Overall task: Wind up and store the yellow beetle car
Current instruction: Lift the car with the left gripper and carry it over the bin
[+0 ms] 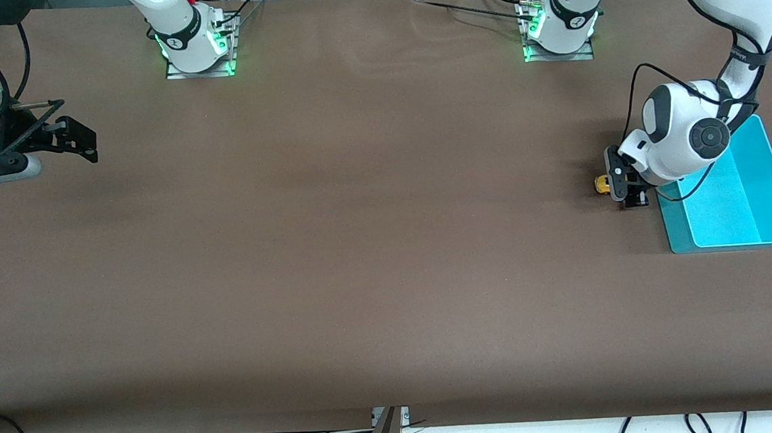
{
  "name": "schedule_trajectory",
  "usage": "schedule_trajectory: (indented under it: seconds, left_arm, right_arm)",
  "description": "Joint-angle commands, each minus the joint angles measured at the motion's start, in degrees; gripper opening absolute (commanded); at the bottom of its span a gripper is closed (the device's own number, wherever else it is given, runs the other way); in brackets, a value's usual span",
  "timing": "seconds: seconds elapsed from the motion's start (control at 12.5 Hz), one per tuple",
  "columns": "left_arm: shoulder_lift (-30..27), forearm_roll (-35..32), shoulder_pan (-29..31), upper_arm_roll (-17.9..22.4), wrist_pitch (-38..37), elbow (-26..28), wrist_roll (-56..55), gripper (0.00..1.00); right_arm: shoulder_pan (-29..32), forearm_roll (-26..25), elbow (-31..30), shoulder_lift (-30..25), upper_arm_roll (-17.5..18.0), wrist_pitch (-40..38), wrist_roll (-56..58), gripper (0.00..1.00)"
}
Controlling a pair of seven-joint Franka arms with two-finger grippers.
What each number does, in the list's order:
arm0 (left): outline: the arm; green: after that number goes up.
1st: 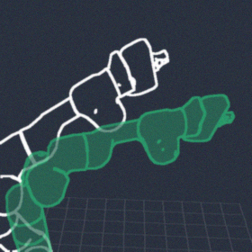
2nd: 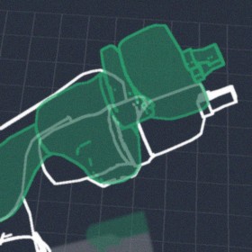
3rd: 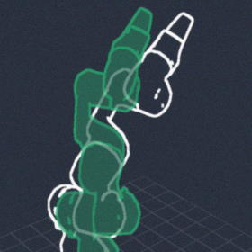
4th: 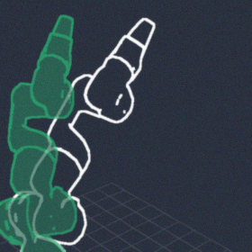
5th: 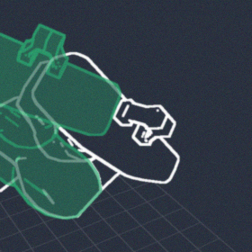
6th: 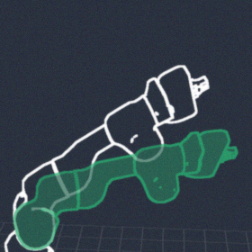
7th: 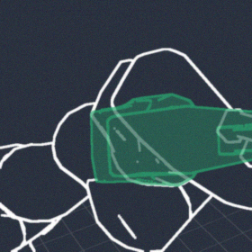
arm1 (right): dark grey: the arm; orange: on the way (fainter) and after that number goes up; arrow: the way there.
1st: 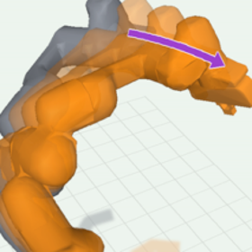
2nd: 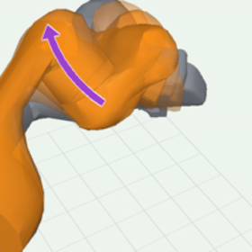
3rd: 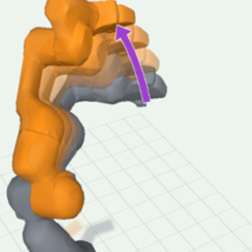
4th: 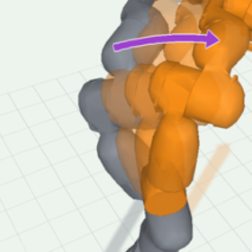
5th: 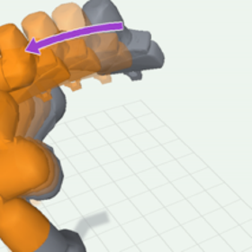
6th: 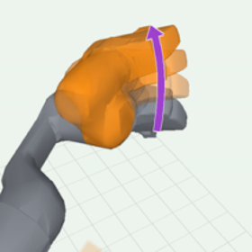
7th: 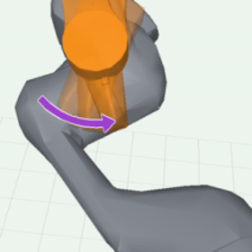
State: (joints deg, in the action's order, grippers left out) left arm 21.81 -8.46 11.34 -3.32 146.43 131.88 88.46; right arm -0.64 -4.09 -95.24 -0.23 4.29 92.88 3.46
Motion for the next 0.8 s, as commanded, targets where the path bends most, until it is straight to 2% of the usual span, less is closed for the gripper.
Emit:
schedule_trajectory:
  seconds: [0.0, 0.16, 0.32, 0.56, 0.72]
  left_arm:
    - [-2.29, -1.56, 0.88, -0.63, 0.08, 1.54, 1.01, 0.11]
    - [-3.78, -1.47, 0.79, -0.72, -1.14, 0.93, 1.28, 0.1]
    - [-6.42, -0.6, 0.44, -2.47, -8.66, -1.87, 0.58, 0.1]
    - [-6.25, 1.24, 0.18, -3.53, -19.39, -10.03, -1.09, 0.11]
    - [-6.16, 1.52, 0.17, -3.53, -30.53, -16.71, -1.62, 0.11]
  right_arm:
    - [-0.42, -0.49, 1.72, 0.75, -0.25, -0.86, -0.73, 1.0]
    - [-0.33, 0.05, 1.72, 0.67, -0.34, -1.38, -0.91, 1.0]
    - [-0.33, 1.27, 1.72, 0.58, -0.34, -1.47, -3.18, 1.0]
    - [-0.33, 1.8, 1.72, 0.58, -0.34, -2.52, -3.54, 1.0]
    - [-0.33, 1.8, 1.72, 0.49, -0.34, -2.61, -3.54, 1.0]
